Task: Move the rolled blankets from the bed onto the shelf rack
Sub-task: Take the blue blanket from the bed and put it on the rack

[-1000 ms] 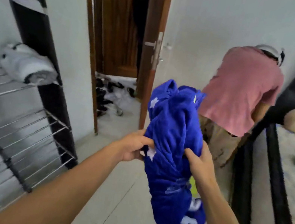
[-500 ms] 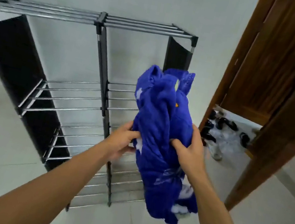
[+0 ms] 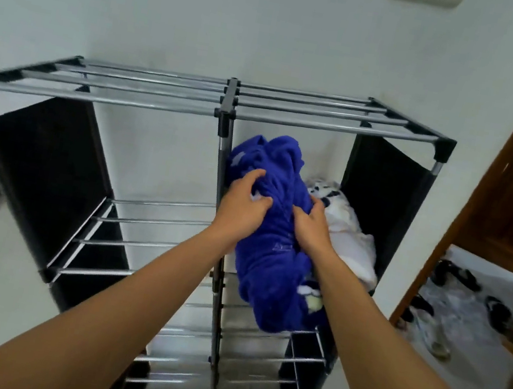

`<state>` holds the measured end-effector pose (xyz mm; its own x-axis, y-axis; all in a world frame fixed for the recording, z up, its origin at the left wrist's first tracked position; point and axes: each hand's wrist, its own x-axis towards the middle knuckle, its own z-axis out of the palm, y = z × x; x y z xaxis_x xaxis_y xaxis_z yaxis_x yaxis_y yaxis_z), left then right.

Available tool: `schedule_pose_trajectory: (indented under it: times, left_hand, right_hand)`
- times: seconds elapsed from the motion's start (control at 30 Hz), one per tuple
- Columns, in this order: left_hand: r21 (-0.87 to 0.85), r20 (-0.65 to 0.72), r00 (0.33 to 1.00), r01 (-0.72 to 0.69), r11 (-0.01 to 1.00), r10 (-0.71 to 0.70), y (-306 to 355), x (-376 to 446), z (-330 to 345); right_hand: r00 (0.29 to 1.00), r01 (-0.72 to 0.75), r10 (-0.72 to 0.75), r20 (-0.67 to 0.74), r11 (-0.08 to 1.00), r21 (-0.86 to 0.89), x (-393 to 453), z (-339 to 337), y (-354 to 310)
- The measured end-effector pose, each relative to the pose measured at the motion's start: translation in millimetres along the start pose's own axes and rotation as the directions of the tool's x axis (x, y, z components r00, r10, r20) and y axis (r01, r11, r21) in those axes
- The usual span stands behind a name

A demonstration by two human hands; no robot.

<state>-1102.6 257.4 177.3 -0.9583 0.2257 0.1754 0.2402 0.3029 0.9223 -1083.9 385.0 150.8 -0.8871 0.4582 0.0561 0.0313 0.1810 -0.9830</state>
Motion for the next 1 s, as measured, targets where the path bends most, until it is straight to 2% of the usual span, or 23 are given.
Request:
schedule_pose_trajectory:
  times: [0.1, 0.27, 0.4, 0.5, 0.7, 0.87, 1.0]
  left_hand:
    - [0.119, 0.045, 0.997, 0.053, 0.992, -0.059, -16, 32, 14]
    - [0.258, 0.076, 0.979, 0.166, 0.952, -0.191, -52, 46, 34]
    - [0.264, 0.015, 0.980, 0.188, 0.946, -0.199, -51, 56, 44]
    - [0.229, 0.022, 0.982, 0.180, 0.957, -0.190, -49, 64, 53]
    - [0.331, 0.027, 0.983, 0.162, 0.930, -0.181, -49, 81, 70]
    - [0.400, 0.048, 0.983, 0.142, 0.906, -0.175, -54, 83, 79]
    - [0.418, 0.059, 0.981, 0.145, 0.897, -0.186, -52, 83, 78]
  right_hand:
    - [0.998, -0.069, 0.069, 0.013, 0.997, 0.025, 28, 12, 10]
    - [0.988, -0.072, 0.084, 0.130, 0.993, -0.089, 50, 18, 36]
    - [0.994, -0.072, 0.079, 0.082, 0.994, -0.081, 19, 3, 33]
    - [0.992, -0.076, 0.088, 0.094, 0.989, -0.124, -15, -6, 42]
    - [0.985, 0.037, 0.024, 0.173, 0.938, -0.344, -64, -21, 51]
    - [0.992, 0.094, -0.039, 0.123, 0.871, -0.482, -68, -7, 75]
    - [0.994, 0.103, -0.071, 0.086, 0.880, -0.464, -65, -3, 80]
